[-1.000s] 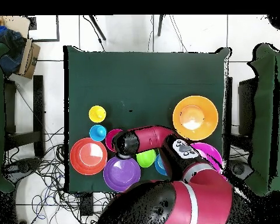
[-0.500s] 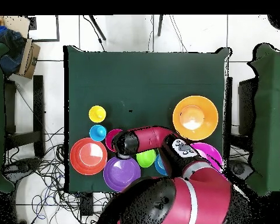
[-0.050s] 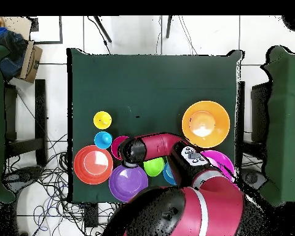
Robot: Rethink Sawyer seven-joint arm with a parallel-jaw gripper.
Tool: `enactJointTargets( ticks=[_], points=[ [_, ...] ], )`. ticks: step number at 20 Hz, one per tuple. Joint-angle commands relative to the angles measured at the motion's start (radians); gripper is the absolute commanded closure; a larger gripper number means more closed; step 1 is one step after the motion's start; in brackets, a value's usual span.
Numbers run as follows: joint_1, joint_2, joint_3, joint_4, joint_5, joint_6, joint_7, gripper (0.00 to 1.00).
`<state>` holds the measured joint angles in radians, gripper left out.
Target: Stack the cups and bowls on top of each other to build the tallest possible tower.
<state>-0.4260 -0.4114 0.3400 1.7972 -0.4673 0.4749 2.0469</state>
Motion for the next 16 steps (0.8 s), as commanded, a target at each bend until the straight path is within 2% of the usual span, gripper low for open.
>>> enactJointTargets(
  ticks=[1,9,16],
  points=[
    [0.019,-0.003,0.027,-0.075,-0.079,-0.04,-0.059,0.0],
    [0.018,-0.006,0.021,-0.081,-0.088,-0.034,-0.068,0.0],
    [0.034,-0.039,0.009,-0.067,-0.081,-0.018,-0.052,0.0]
  ],
)
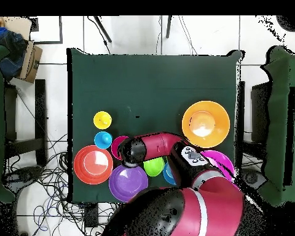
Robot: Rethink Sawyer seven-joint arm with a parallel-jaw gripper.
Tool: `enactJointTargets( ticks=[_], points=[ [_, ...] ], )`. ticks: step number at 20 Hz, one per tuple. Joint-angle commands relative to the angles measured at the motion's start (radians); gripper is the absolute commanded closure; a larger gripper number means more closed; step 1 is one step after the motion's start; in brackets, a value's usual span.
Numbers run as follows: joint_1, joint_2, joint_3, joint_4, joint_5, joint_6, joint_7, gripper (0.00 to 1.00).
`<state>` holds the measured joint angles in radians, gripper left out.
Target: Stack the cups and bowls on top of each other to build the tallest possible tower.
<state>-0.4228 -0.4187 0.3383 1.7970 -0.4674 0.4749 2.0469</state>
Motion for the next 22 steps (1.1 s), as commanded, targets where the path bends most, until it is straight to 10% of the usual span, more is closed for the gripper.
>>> enactJointTargets(
  ticks=[1,10,11,22],
  points=[
    [0.034,-0.039,0.008,-0.065,-0.08,-0.013,-0.051,0.0],
    [0.043,-0.052,-0.008,-0.048,-0.075,-0.015,-0.033,0.0],
    [0.044,-0.052,-0.009,-0.05,-0.075,-0.014,-0.032,1.0],
    [0.038,-0.048,-0.004,-0.052,-0.06,0.007,-0.038,1.0]
  ],
)
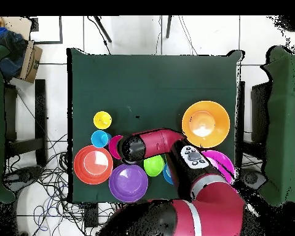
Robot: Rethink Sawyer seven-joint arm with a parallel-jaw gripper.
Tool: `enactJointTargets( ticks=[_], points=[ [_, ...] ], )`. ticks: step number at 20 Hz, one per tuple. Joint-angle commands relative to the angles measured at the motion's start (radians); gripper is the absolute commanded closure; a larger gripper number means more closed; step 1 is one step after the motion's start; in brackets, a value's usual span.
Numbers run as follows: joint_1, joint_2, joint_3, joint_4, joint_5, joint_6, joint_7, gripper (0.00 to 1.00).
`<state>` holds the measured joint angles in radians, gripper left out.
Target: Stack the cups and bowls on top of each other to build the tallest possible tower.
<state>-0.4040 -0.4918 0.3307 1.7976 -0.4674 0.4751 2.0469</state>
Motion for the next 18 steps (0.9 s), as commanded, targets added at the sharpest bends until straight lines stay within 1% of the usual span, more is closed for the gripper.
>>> enactJointTargets(
  ticks=[1,6,10,13,18],
  points=[
    [0.019,0.025,0.004,-0.052,-0.065,-0.002,-0.04,1.0],
    [0.016,0.03,0.006,-0.059,-0.079,-0.022,-0.047,1.0],
    [0.019,0.024,0.006,-0.058,-0.079,-0.016,-0.05,1.0],
    [0.013,0.038,0.01,-0.065,-0.082,-0.021,-0.056,1.0],
    [0.0,0.047,0.019,-0.087,-0.096,-0.011,-0.093,1.0]
  ],
)
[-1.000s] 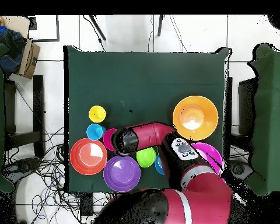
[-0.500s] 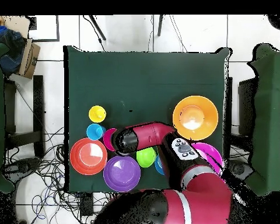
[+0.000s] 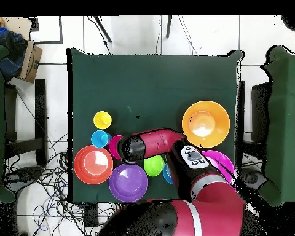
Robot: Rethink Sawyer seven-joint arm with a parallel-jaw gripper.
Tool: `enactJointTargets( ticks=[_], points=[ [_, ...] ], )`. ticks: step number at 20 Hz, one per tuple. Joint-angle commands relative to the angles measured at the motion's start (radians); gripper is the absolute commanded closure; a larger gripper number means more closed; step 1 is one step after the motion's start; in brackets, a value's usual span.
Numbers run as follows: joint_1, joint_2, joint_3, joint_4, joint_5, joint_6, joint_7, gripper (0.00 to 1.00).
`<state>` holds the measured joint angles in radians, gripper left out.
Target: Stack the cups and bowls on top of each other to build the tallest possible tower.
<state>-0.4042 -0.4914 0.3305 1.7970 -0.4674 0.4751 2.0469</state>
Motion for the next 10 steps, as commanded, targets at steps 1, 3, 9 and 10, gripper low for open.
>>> enactJointTargets(
  ticks=[1,3,9,10],
  points=[
    [-0.008,0.056,0.026,-0.096,-0.097,-0.005,-0.107,1.0],
    [-0.025,0.069,0.04,-0.111,-0.097,0.01,-0.135,1.0],
    [-0.03,0.009,0.054,-0.087,-0.066,0.056,-0.131,1.0],
    [-0.03,-0.011,0.056,-0.074,-0.057,0.065,-0.125,1.0]
  ],
)
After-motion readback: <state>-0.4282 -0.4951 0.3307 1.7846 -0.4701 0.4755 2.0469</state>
